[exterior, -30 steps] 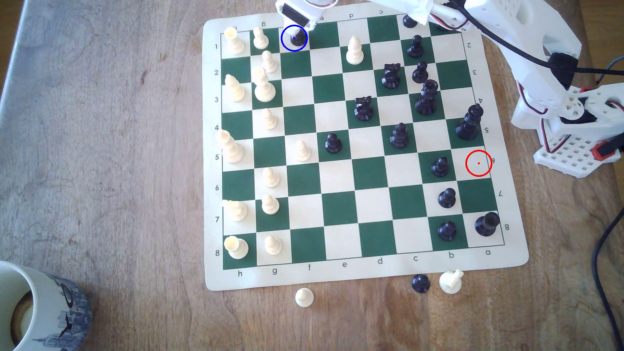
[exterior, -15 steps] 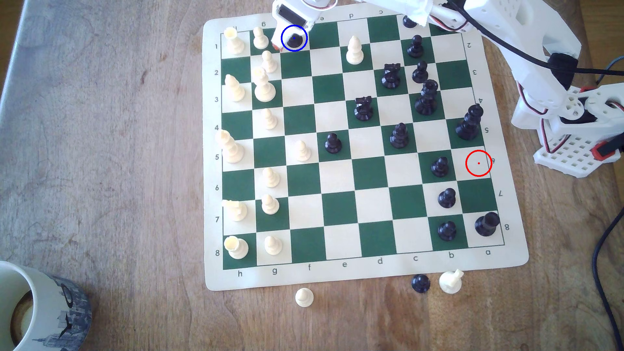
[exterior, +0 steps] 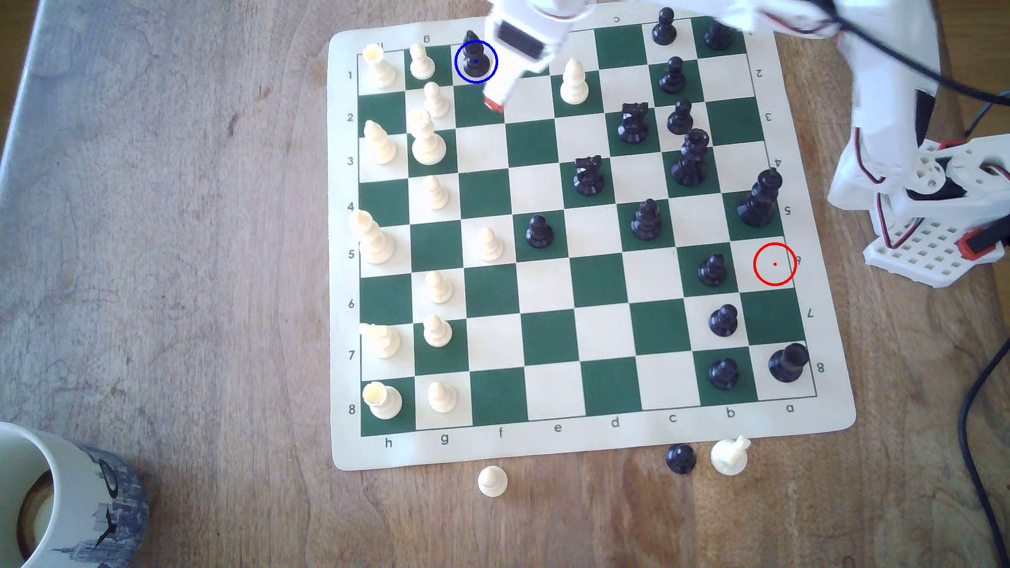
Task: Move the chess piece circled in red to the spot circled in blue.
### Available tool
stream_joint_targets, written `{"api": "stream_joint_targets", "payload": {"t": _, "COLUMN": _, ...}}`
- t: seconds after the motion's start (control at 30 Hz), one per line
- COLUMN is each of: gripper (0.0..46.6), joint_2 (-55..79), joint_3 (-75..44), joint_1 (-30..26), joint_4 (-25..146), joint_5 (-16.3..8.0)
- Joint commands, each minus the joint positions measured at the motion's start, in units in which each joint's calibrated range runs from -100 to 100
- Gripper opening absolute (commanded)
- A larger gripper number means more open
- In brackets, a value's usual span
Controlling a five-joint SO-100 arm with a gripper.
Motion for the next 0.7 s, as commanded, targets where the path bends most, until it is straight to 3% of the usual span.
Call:
{"api": "stream_joint_targets", "payload": {"t": 0.0, "gripper": 27.7, "joint_2": -24.7, "joint_3": 19.7, "joint_1": -4.1, "joint_4": -6.2, "joint_5": 0.1}}
{"api": "stream_joint_targets", "payload": {"t": 0.03, "gripper": 29.0, "joint_2": -32.3, "joint_3": 30.4, "joint_1": -6.5, "joint_4": -12.4, "joint_5": 0.2}}
{"api": "stream_joint_targets", "payload": {"t": 0.13, "gripper": 28.8, "joint_2": -40.9, "joint_3": 41.5, "joint_1": -10.5, "joint_4": -18.6, "joint_5": 0.3}}
{"api": "stream_joint_targets", "payload": {"t": 0.2, "gripper": 22.5, "joint_2": -45.8, "joint_3": 47.9, "joint_1": -14.6, "joint_4": -24.6, "joint_5": -0.9}}
{"api": "stream_joint_targets", "payload": {"t": 0.3, "gripper": 20.5, "joint_2": -50.8, "joint_3": 54.8, "joint_1": -17.7, "joint_4": -32.2, "joint_5": -0.9}}
{"api": "stream_joint_targets", "payload": {"t": 0.47, "gripper": 17.8, "joint_2": -63.1, "joint_3": 75.3, "joint_1": -21.7, "joint_4": -62.3, "joint_5": -0.4}}
{"api": "stream_joint_targets", "payload": {"t": 0.53, "gripper": 10.8, "joint_2": -68.0, "joint_3": 83.6, "joint_1": -23.2, "joint_4": -76.3, "joint_5": 1.0}}
{"api": "stream_joint_targets", "payload": {"t": 0.63, "gripper": 2.6, "joint_2": -73.8, "joint_3": 90.4, "joint_1": -22.2, "joint_4": -89.8, "joint_5": 1.1}}
{"api": "stream_joint_targets", "payload": {"t": 0.67, "gripper": 1.5, "joint_2": -76.1, "joint_3": 92.2, "joint_1": -21.4, "joint_4": -93.3, "joint_5": 1.2}}
